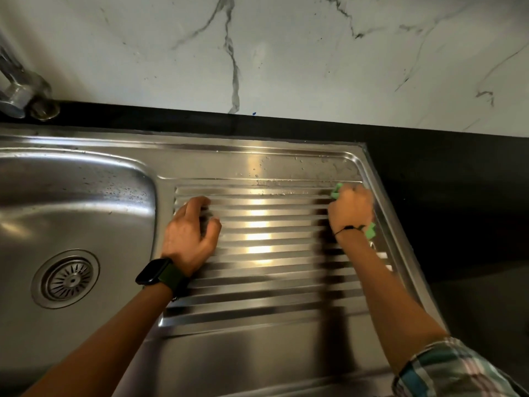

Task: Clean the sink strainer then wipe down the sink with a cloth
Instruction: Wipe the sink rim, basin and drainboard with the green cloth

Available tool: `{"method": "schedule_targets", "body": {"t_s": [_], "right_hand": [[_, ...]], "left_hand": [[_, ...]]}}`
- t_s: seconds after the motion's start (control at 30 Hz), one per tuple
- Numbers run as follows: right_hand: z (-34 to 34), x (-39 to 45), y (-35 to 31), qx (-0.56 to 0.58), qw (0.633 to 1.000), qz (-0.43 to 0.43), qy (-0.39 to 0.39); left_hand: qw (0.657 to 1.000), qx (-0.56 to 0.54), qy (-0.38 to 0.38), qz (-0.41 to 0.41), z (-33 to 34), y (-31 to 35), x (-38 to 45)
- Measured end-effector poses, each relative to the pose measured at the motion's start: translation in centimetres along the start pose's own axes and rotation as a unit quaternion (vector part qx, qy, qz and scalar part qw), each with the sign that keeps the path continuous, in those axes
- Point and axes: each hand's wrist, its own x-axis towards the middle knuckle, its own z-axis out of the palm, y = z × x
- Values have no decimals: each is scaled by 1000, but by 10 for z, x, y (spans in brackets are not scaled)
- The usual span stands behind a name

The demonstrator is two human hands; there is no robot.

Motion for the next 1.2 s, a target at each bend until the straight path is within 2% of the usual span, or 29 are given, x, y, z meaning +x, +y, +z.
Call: {"method": "schedule_targets", "body": {"t_s": [0.17, 0.27, 0.33, 0.47, 0.53, 0.6, 0.7, 0.77, 0.87, 0.97, 1.1, 1.17, 1.2], "right_hand": [[7, -44, -80, 83, 990, -103, -55], [8, -74, -141, 143, 968, -189, -81], [8, -87, -168, 136, 953, -252, -96], [10, -74, -152, 70, 933, -342, -89], [7, -54, -113, 57, 946, -306, -94], [4, -28, -52, -3, 966, -252, -64], [-8, 8, 48, -68, 988, -132, -30], [-10, 15, 71, -82, 993, -78, -24], [-3, 10, 47, -90, 996, -18, -19], [-2, -1, 6, -33, 999, 11, -25], [5, -49, -97, 120, 988, -80, -54], [10, -78, -148, 174, 968, -166, -65], [13, -87, -168, 177, 954, -236, -60]], "left_hand": [[1000, -24, 9, -2, 0, -2, -1], [1000, -15, 24, -5, 1, 0, -1], [998, -32, 45, -5, 1, 2, 1], [998, -41, 54, -14, -1, 1, 0], [997, -39, 54, -26, -1, -1, -1], [997, -50, 52, -27, 0, 1, -1], [996, -58, 56, -34, -1, 2, 0], [996, -67, 54, -38, -2, 2, 0], [994, -83, 59, -45, -2, 3, -1], [993, -92, 59, -39, -2, 4, 0], [993, -98, 56, -37, -1, 2, 1], [992, -95, 72, -37, 1, 1, 2], [990, -101, 88, -40, 2, 0, 3]]}}
